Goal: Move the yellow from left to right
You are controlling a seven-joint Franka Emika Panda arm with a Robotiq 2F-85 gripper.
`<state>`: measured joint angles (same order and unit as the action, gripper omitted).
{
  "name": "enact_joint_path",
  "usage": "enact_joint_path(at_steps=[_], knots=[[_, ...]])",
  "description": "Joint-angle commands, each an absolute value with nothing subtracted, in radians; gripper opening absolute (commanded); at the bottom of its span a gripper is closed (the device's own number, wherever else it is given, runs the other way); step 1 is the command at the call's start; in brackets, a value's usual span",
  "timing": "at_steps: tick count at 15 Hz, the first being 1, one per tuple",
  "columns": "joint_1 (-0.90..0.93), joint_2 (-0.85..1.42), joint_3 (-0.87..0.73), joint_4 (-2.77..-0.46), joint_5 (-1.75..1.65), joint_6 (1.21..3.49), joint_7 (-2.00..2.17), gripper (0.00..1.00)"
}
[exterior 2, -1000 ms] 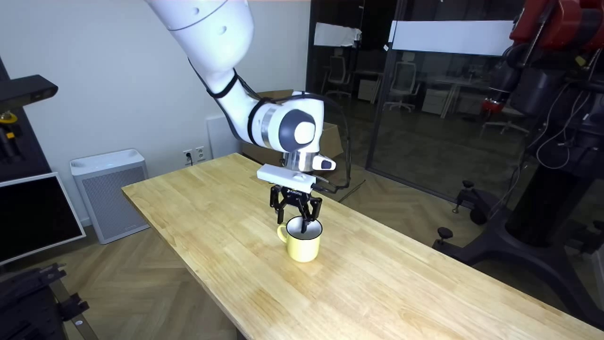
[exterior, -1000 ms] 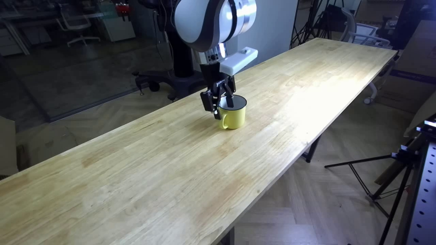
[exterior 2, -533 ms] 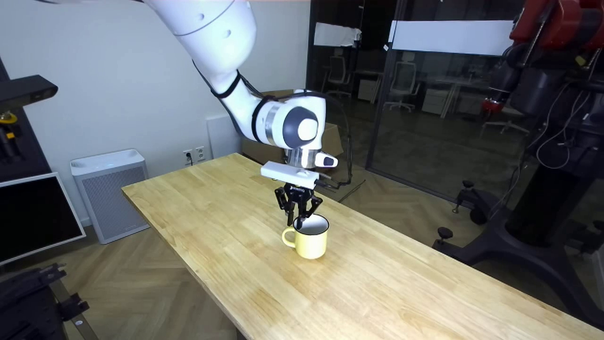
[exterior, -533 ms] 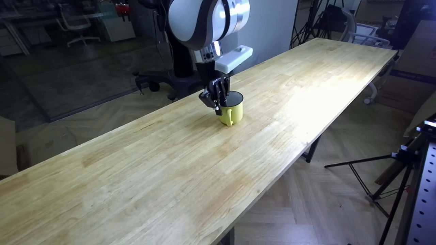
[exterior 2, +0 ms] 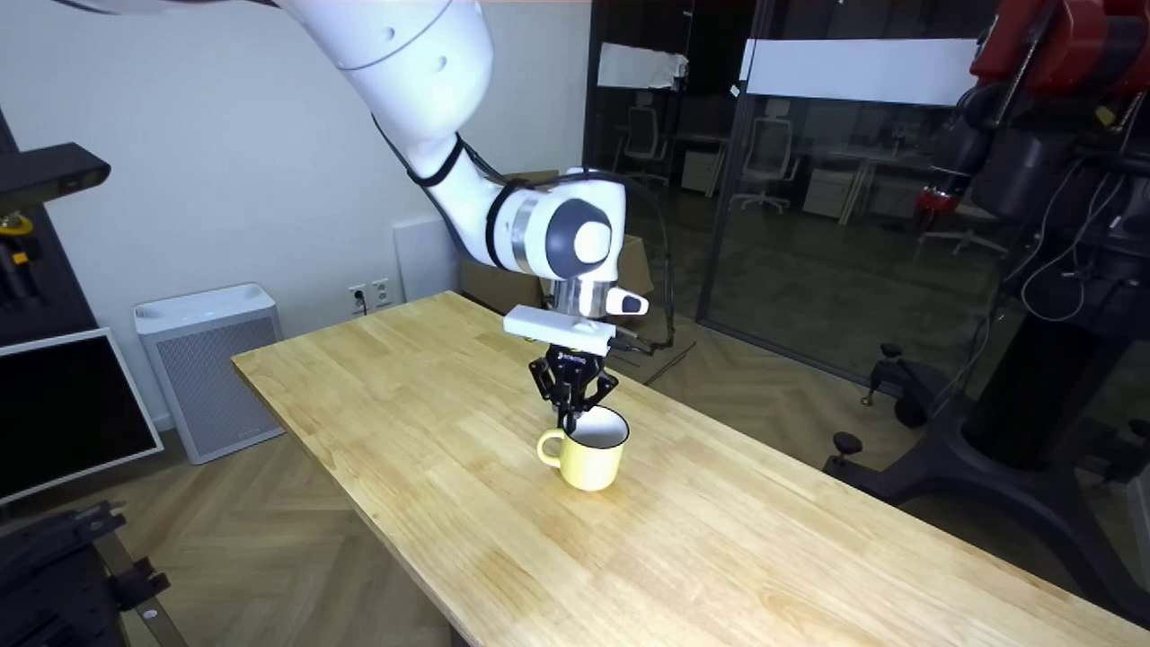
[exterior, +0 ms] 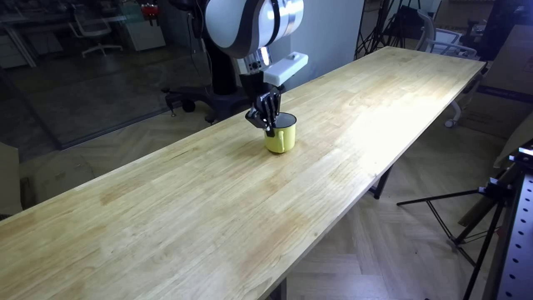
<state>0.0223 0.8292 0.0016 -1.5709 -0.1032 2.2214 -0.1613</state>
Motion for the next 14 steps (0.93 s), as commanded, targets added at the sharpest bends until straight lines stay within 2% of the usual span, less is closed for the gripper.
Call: enact_joint_path(at_steps=[1,11,12,14], knots=[[0.018,0.831,0.011,-1.565,-0.108,2.209,-0.167,0.11],[0.019,0.832,0.015,-1.562,-0.108,2.198,-0.176,0.11],[0.019,0.832,0.015,-1.562,-0.108,2.198,-0.176,0.03],[0.02,0.821,0.012,-1.575,-0.11,2.199,-0.171,0.03]])
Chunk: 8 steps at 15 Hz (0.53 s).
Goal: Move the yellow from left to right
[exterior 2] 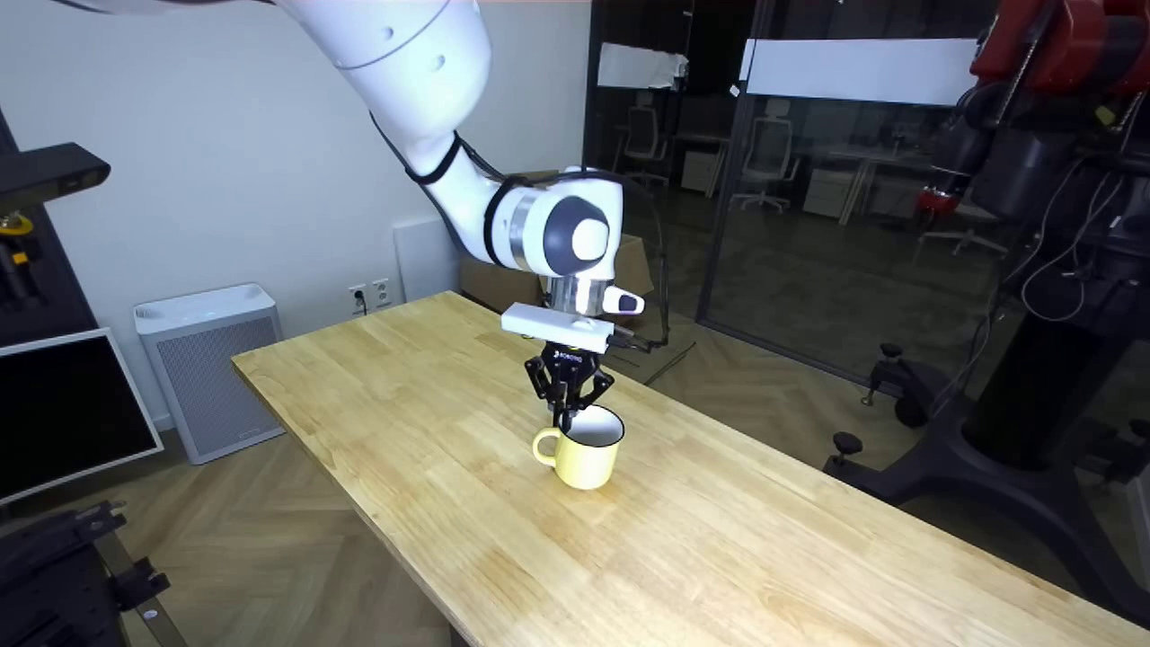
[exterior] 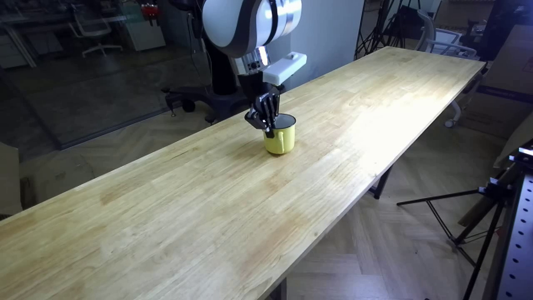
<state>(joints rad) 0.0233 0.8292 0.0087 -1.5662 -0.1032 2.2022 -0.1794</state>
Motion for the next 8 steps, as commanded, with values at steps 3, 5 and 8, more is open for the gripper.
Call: enact_joint_path(at_steps=[3,5,8], knots=[[0.023,0.792,0.009,-1.625,-0.103,2.211,-0.144,0.03],[0.029,0.764,0.007,-1.678,-0.096,2.227,-0.119,0.03],[0.049,0.701,-0.001,-1.797,-0.094,2.246,-0.046,0.03]])
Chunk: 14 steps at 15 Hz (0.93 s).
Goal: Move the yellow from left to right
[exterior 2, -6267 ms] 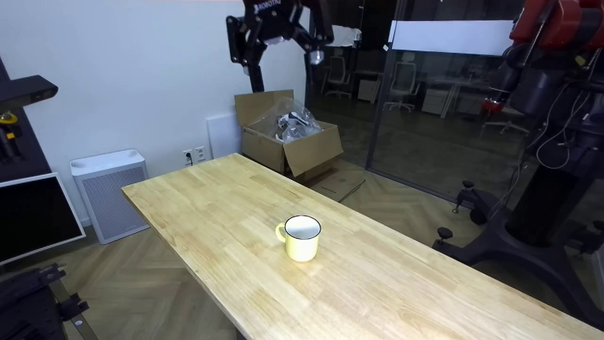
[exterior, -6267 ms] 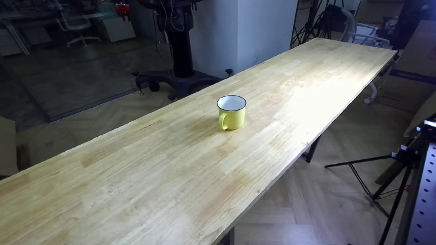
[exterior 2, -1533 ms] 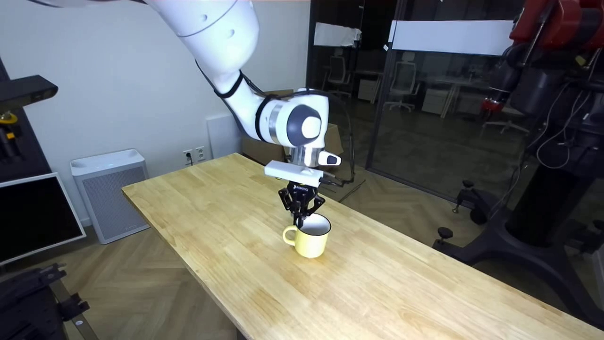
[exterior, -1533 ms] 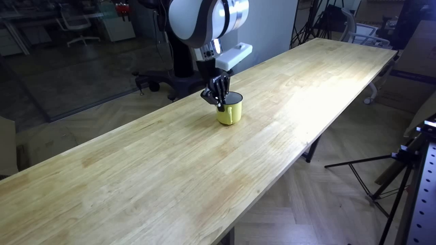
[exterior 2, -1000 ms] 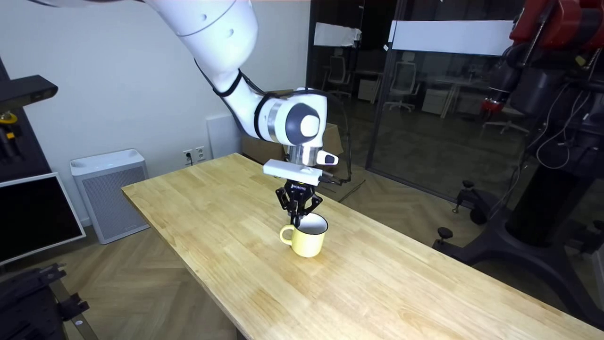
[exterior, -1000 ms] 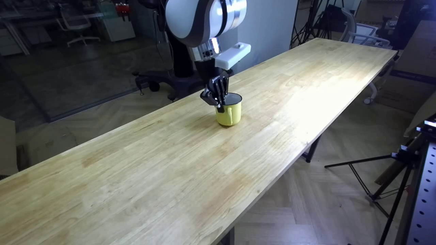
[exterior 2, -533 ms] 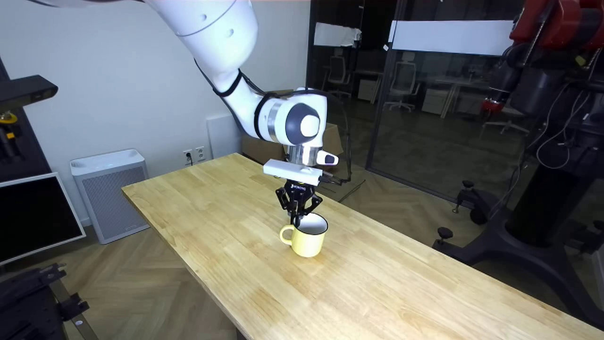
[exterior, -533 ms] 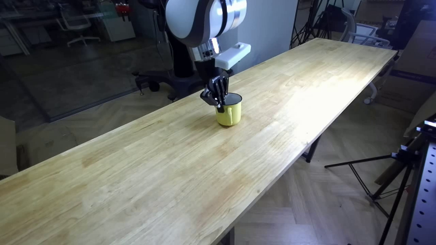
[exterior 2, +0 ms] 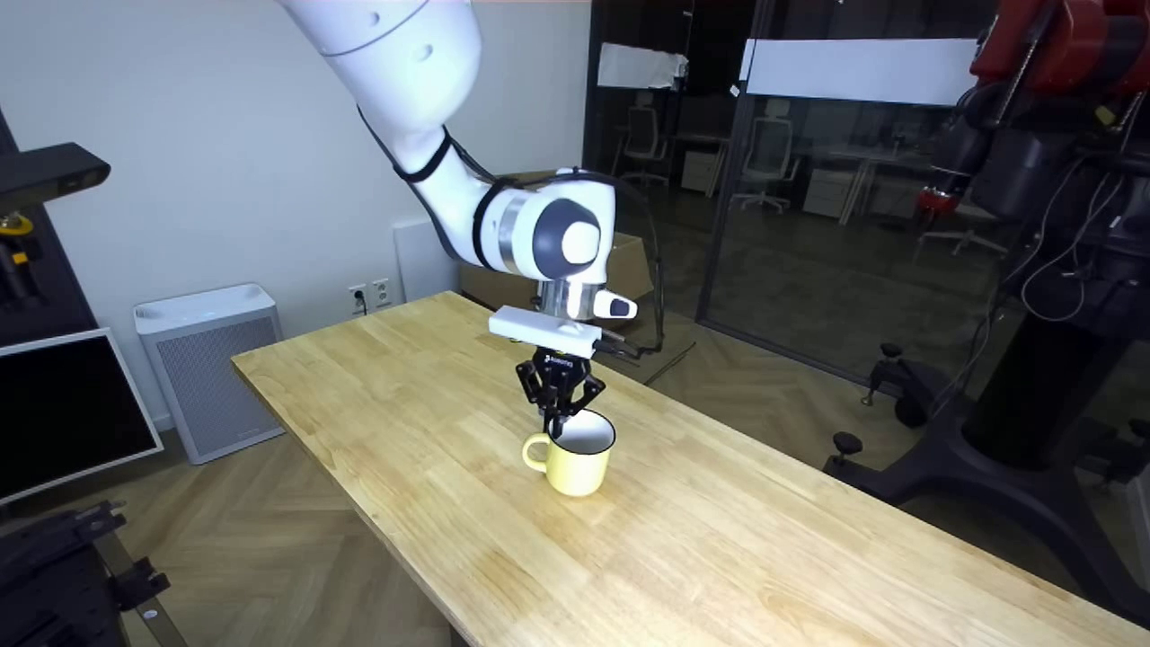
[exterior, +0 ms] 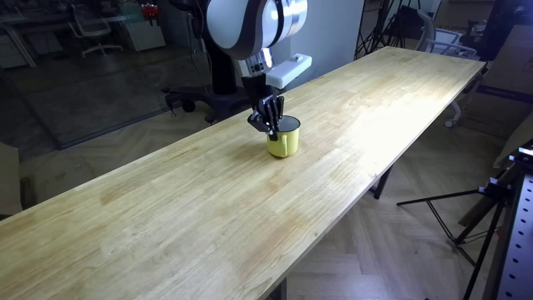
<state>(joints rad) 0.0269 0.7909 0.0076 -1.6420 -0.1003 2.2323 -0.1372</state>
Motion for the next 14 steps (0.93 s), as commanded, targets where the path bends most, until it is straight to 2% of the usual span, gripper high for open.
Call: enact_joint_path(at_steps=[1,9,10,12,14], knots=[[0.055,0.678,-0.002,-1.84,-0.092,2.244,-0.02,0.03],[0.097,0.567,-0.034,-2.061,-0.102,2.302,0.168,0.03],[0.1,0.561,-0.039,-2.073,-0.105,2.315,0.181,0.36],[0.103,0.549,-0.044,-2.102,-0.106,2.34,0.2,0.42],[0.105,0.541,-0.048,-2.123,-0.105,2.352,0.213,0.56]])
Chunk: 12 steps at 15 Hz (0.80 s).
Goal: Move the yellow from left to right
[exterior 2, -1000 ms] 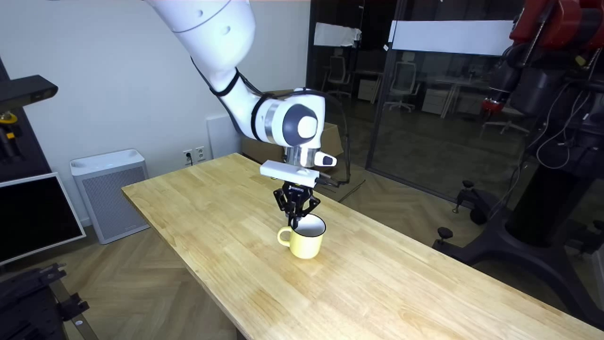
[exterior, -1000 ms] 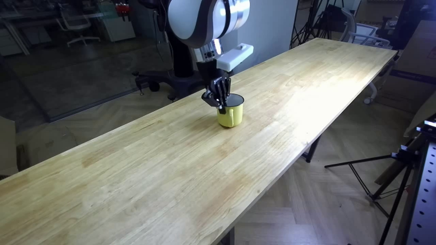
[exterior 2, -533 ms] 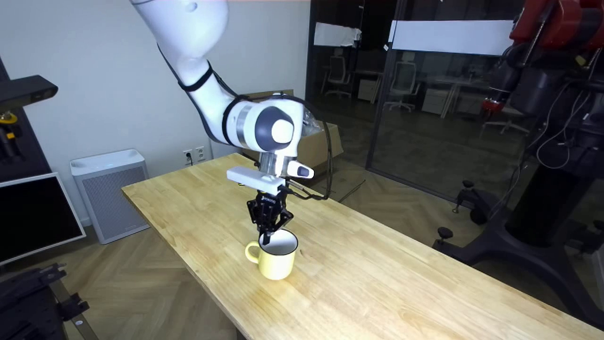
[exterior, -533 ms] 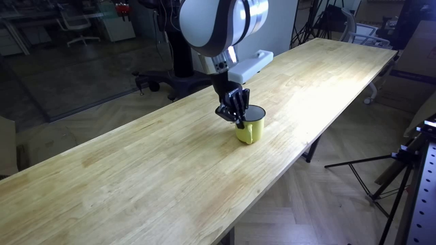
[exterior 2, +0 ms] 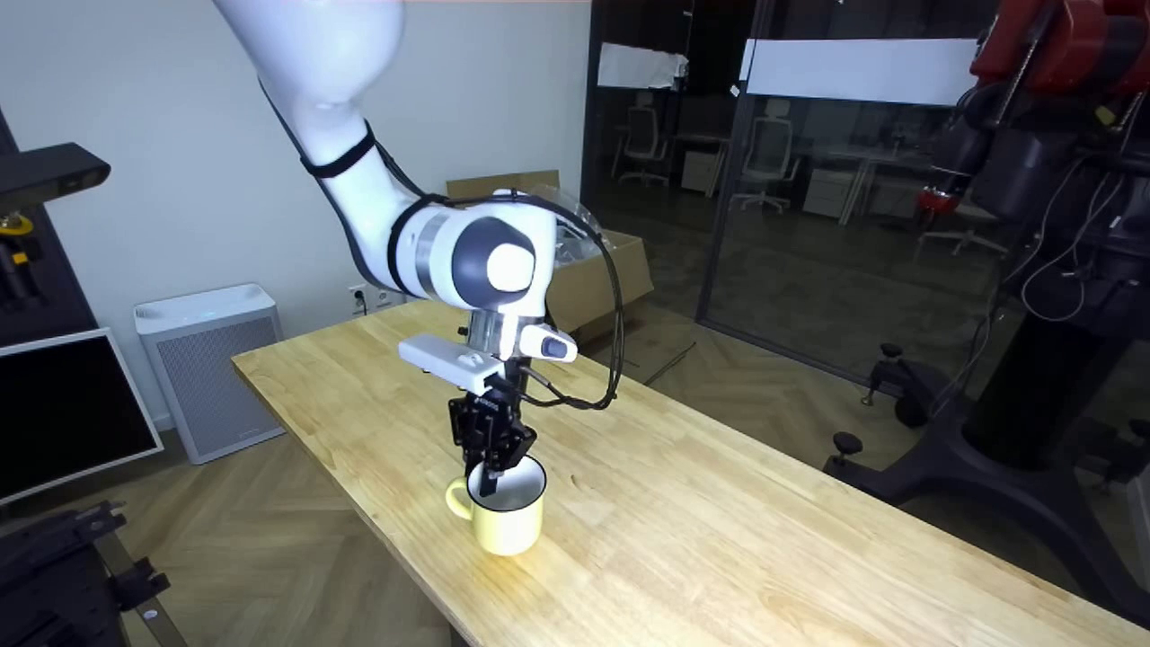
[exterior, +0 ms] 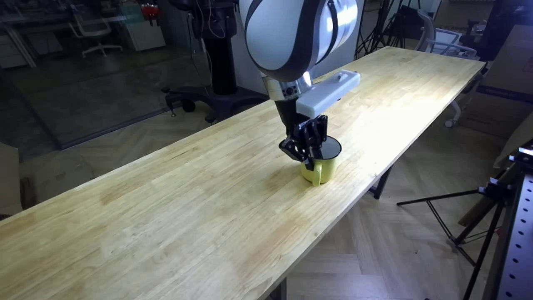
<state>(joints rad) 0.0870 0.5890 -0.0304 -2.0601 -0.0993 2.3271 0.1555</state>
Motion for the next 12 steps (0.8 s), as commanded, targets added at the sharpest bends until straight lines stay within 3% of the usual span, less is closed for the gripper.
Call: enact_joint_path(at_steps=[1,6,12], knots=[[0.106,0.534,-0.049,-2.134,-0.105,2.355,0.217,0.62],[0.153,0.455,-0.081,-2.2,-0.158,2.372,0.294,0.96],[0.2,0.338,-0.106,-2.262,-0.278,2.368,0.412,1.0]])
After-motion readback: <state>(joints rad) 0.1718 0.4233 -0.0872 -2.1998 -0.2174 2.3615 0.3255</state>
